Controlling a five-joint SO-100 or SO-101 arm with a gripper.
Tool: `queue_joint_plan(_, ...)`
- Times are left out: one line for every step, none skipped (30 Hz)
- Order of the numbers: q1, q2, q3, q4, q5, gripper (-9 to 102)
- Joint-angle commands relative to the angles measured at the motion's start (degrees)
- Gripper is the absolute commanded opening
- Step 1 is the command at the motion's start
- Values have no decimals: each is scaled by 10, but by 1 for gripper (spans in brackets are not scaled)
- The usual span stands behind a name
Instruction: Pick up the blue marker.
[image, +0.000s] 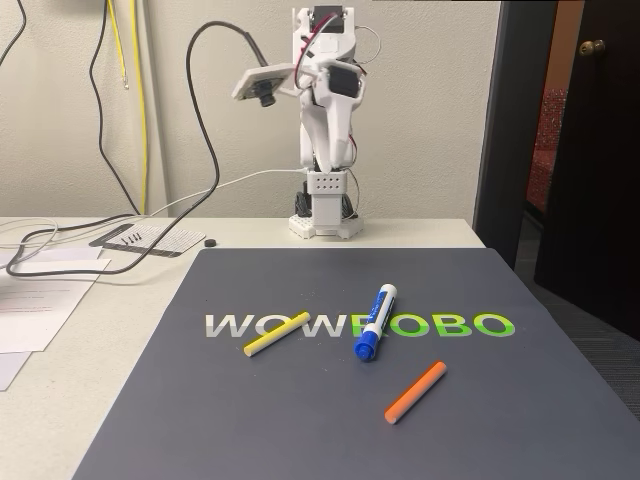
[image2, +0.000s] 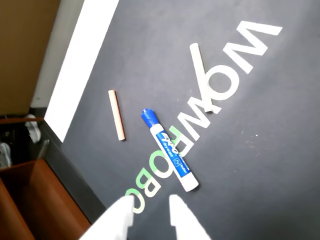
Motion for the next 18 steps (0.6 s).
queue_joint_plan(-11,-10,-26,-12,-46,10)
queue_joint_plan(-15,-14,-26,-17,-81,10)
queue_joint_plan(-20,-18,-26,-19,-105,9)
queue_joint_plan(-25,-24,-26,-23,-113,8)
queue_joint_plan(-31,-29,-26,-26,-129,6)
queue_joint_plan(-38,-35,-26,-29,-163,4)
queue_joint_plan(-44,-41,-26,-29,-189,4)
queue_joint_plan(-49,-47,-26,-29,-202,4)
queue_joint_plan(-53,-53,-26,-28,-215,4)
queue_joint_plan(-56,-58,-26,-26,-228,4)
queue_joint_plan(-60,-65,-26,-25,-240,5)
queue_joint_plan(-63,-71,-26,-23,-252,4)
queue_joint_plan(-66,-79,-26,-18,-267,4)
queue_joint_plan(-69,-87,-26,-11,-281,5)
queue_joint_plan(-72,-97,-27,-7,-294,5)
queue_joint_plan(-75,-108,-27,-4,-306,5)
queue_joint_plan(-77,-119,-27,-3,-316,5)
queue_joint_plan(-80,-130,-28,-3,-323,5)
